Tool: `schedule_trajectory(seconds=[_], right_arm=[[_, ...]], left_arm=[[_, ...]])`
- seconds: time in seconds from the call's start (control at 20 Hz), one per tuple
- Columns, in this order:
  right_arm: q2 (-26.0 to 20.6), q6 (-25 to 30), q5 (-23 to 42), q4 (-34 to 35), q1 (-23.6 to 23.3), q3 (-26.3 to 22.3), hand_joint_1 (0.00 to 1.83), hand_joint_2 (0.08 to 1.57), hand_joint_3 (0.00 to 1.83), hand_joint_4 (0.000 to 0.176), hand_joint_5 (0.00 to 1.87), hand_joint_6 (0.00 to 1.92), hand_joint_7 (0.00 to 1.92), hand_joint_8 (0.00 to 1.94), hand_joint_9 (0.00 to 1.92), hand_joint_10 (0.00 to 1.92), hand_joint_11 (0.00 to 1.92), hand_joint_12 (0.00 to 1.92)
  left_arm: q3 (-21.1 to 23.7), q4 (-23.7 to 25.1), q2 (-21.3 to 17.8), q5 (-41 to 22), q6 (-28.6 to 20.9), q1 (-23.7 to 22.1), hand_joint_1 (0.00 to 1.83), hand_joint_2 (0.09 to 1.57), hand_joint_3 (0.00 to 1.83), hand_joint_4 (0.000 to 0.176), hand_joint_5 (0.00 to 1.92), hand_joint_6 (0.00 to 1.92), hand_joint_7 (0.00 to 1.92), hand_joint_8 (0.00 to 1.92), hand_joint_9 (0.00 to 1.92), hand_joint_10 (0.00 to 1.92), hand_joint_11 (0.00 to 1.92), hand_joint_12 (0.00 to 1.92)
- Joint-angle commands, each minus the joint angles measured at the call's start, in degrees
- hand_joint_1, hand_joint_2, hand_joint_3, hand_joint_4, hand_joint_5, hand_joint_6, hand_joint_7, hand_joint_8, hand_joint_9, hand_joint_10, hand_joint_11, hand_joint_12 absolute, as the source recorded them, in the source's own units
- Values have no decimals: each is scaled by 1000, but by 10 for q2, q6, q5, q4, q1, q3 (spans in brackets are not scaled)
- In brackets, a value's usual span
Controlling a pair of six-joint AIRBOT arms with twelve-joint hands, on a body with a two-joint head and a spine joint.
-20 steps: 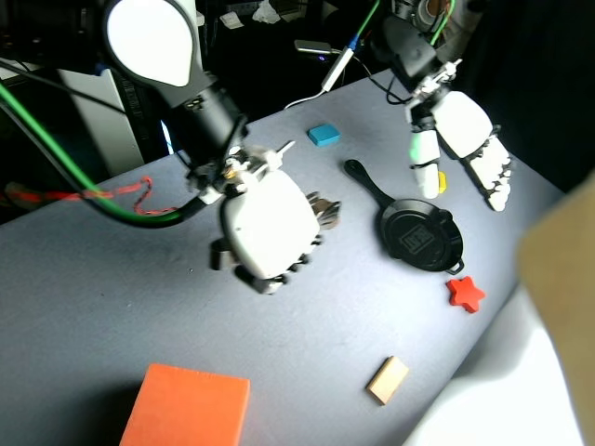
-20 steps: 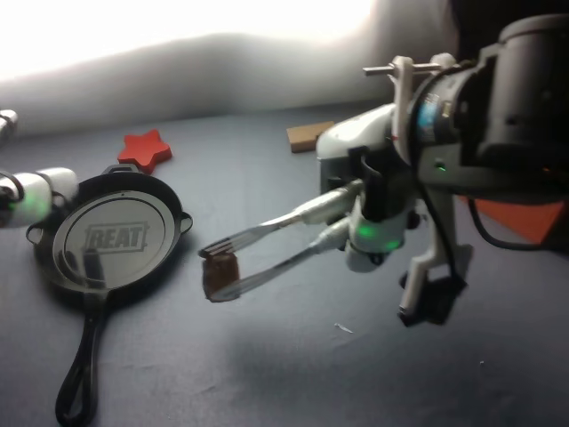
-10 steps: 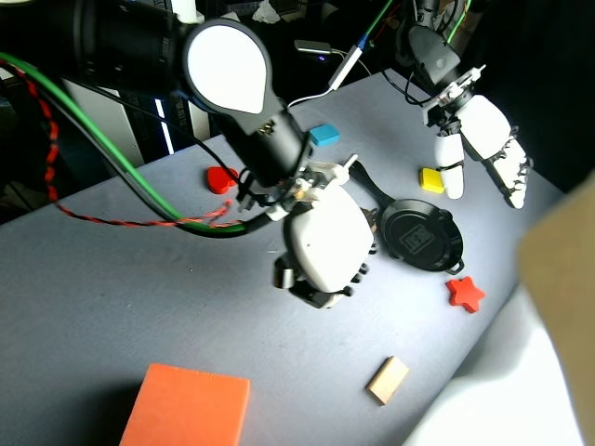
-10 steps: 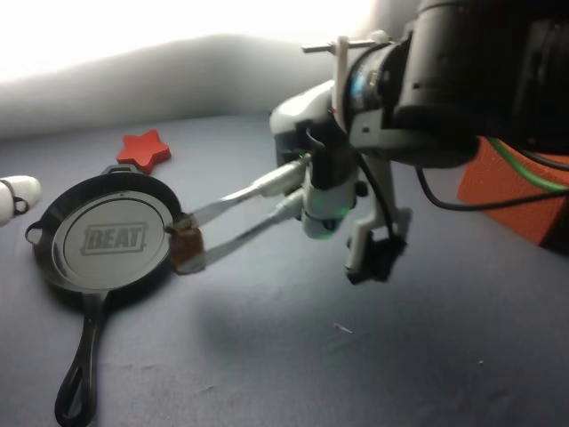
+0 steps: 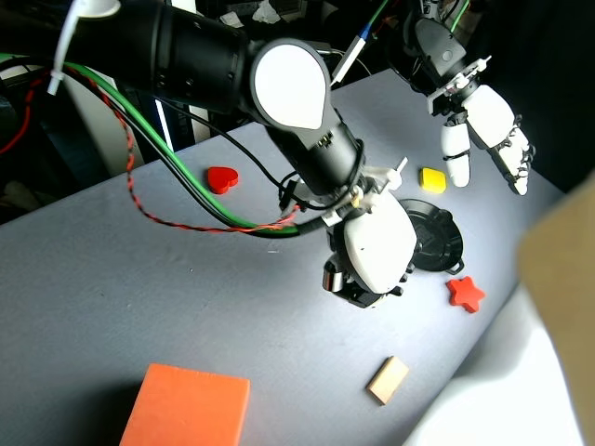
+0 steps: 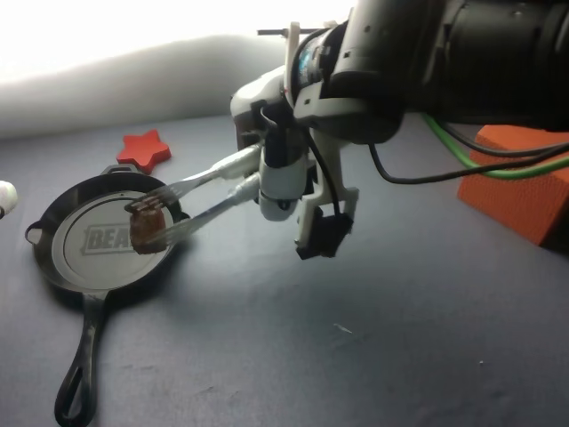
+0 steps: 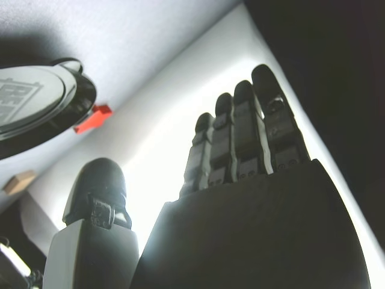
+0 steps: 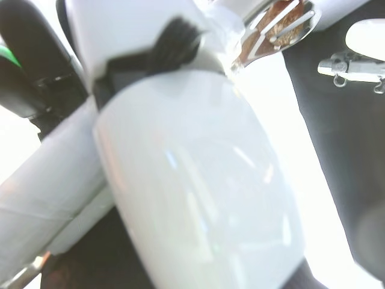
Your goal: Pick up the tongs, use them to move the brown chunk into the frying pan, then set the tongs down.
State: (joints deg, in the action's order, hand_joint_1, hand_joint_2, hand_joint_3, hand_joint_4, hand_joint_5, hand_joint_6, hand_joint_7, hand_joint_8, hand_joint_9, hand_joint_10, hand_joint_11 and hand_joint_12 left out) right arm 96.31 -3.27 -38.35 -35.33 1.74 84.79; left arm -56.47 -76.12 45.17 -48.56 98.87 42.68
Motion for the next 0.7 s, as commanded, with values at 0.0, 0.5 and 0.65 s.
schedule_trajectory(seconds=[0.0, 0.5, 0.65], right_arm=[[6, 3, 49, -20, -5, 11, 1237, 1094, 0, 0, 959, 1027, 1127, 778, 1255, 397, 879, 1275], [60, -17, 68, 31, 11, 109, 1211, 1143, 3, 0, 854, 1206, 1022, 917, 1215, 250, 805, 1243], [61, -18, 69, 31, 16, 112, 1207, 1172, 2, 0, 756, 1302, 1000, 992, 1176, 212, 735, 1255]], left_arm=[[-4, 23, -8, -51, 0, -1, 42, 1282, 2, 45, 6, 0, 110, 0, 122, 2, 0, 562], [-2, 23, -8, -49, 5, -1, 57, 1274, 0, 47, 35, 5, 131, 2, 138, 4, 0, 597], [-3, 23, -7, -49, 7, -2, 47, 1279, 0, 46, 10, 1, 115, 1, 121, 1, 0, 568]])
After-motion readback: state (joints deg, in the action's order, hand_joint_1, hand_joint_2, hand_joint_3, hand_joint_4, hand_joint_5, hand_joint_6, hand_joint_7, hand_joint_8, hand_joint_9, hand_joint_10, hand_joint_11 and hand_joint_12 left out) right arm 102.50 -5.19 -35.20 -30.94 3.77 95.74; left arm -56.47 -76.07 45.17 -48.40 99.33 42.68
